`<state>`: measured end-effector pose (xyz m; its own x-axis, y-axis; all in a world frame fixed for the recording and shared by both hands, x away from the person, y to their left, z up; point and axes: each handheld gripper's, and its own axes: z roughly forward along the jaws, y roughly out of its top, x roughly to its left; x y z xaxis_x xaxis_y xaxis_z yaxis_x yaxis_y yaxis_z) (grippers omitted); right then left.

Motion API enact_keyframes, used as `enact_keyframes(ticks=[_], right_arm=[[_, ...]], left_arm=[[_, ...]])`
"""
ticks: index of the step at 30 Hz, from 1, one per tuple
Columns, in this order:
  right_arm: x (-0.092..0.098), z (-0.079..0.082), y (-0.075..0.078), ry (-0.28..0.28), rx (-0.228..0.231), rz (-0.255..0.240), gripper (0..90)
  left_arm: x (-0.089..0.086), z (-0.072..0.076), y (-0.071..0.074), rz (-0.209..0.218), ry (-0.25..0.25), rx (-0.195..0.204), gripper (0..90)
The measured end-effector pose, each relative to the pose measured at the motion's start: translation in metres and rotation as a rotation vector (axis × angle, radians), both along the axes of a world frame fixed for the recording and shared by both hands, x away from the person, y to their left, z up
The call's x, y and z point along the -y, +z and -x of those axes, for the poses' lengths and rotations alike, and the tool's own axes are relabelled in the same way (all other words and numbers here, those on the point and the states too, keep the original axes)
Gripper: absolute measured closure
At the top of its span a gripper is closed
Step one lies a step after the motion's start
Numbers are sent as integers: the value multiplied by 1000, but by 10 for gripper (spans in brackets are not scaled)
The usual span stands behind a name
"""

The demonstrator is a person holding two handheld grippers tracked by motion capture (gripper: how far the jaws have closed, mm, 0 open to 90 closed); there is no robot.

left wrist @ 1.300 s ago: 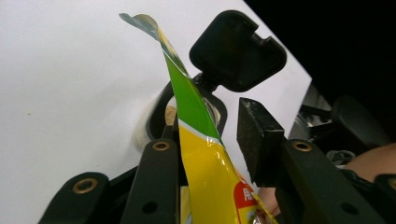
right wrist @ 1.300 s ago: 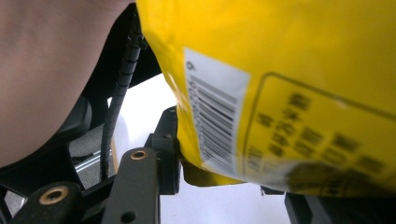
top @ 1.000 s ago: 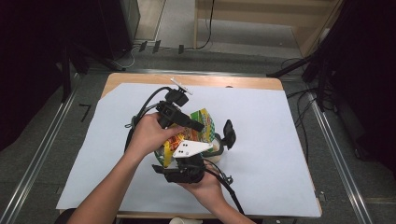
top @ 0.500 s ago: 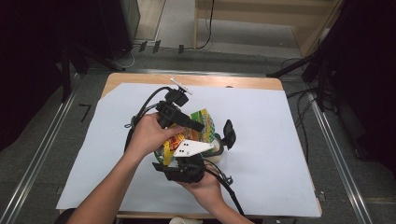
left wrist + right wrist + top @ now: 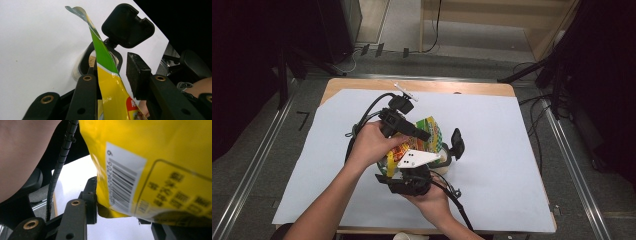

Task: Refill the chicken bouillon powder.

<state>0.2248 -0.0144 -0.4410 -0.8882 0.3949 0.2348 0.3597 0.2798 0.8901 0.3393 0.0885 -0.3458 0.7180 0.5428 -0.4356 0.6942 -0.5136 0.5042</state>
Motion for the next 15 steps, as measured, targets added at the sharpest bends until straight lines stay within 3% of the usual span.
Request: enact_keyframes(ticks=[15], right_arm=[[3,-1,0,3,7,11,620]], left_arm=[[2,-1,-1,5,0,2,711]])
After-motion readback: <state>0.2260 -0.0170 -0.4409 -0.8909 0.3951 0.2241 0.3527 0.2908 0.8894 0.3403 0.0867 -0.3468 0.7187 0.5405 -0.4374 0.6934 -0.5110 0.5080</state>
